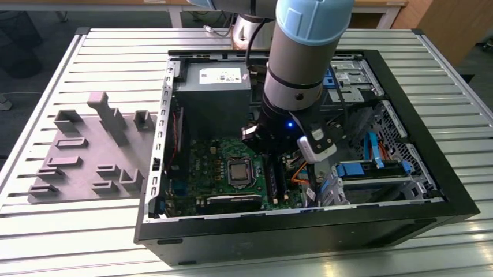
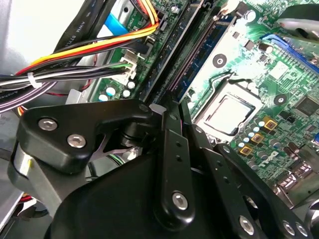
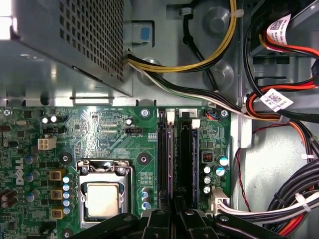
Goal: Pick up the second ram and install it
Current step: 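Insert the second ram into the second slot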
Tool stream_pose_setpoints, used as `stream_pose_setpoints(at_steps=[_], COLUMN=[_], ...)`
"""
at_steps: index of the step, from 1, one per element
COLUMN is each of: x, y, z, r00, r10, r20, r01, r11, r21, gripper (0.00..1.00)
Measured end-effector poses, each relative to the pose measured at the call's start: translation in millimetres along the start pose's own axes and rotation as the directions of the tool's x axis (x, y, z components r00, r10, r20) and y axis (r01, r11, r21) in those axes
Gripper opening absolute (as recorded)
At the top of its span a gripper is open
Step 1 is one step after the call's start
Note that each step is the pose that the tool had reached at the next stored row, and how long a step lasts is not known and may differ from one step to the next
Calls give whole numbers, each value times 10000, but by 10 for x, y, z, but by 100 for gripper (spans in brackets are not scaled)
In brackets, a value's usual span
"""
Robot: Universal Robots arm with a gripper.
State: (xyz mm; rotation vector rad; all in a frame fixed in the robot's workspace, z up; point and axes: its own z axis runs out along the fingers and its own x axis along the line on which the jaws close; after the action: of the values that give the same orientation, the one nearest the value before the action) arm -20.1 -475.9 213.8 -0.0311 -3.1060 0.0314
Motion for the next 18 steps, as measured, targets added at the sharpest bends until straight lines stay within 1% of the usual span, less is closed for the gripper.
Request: stream_pose_setpoints(at_steps=[4, 9, 18], x=[-4, -5, -6], y=[0, 0, 1], z=[3, 43, 45], r00=[10000, 10000, 10000], r10=[5, 4, 4], r20=[-3, -2, -2], r01=[-5, -4, -4], r11=[10000, 10000, 10000], r21=[-3, -4, -5], gripper=[14, 14, 15])
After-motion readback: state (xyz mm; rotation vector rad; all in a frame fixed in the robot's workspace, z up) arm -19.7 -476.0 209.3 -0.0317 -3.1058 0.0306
